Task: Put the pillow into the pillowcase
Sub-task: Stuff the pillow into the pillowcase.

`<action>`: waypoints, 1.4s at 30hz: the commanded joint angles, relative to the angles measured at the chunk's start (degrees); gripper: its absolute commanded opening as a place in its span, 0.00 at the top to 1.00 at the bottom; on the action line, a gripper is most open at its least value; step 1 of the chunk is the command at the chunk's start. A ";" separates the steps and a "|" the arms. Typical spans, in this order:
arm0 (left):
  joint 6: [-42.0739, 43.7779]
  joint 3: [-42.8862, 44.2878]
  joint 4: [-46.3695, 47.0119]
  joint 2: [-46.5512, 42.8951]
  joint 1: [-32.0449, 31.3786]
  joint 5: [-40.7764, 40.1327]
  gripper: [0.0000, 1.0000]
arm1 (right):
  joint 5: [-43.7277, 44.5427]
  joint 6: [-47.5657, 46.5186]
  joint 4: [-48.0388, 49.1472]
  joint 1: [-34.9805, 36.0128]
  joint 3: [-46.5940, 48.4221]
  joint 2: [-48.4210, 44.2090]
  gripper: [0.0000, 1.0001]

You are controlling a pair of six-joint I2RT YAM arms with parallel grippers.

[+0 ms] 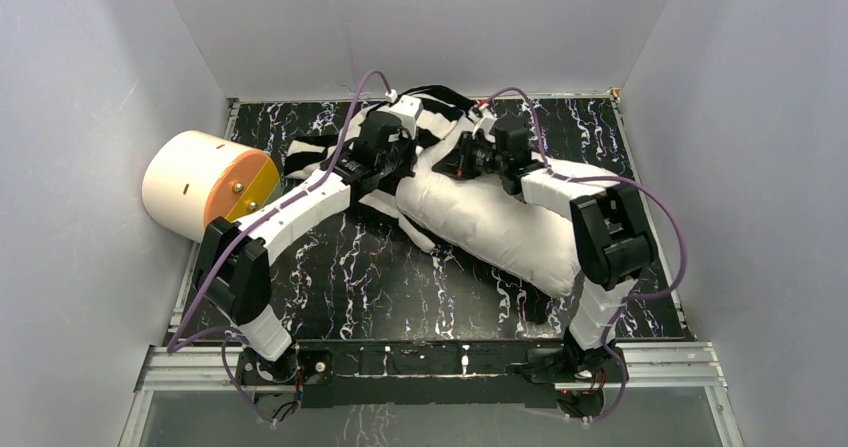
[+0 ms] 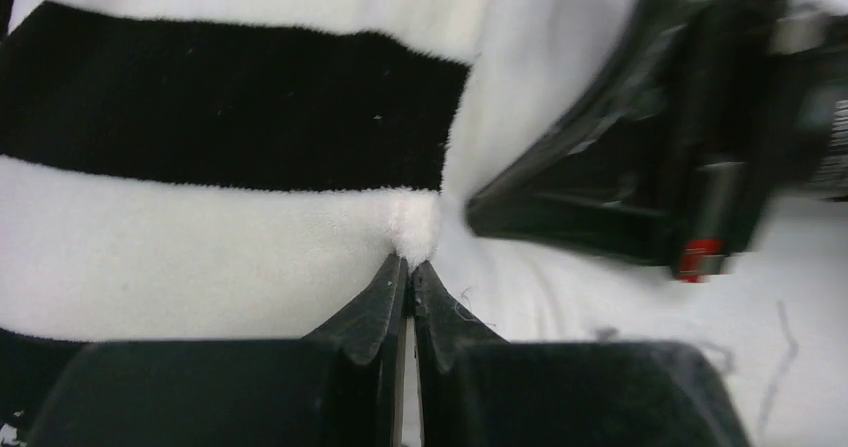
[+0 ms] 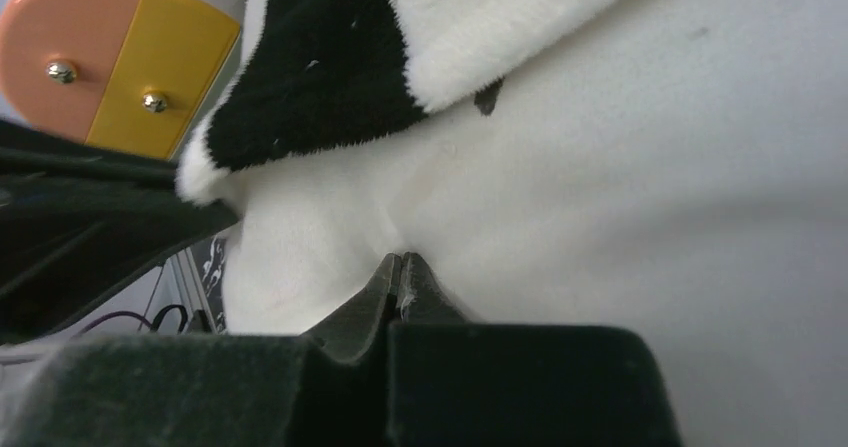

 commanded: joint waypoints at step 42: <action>-9.69 -20.16 9.81 -15.94 0.50 -0.99 0.58 | 1.96 -8.34 -12.95 7.19 -5.89 -17.14 0.64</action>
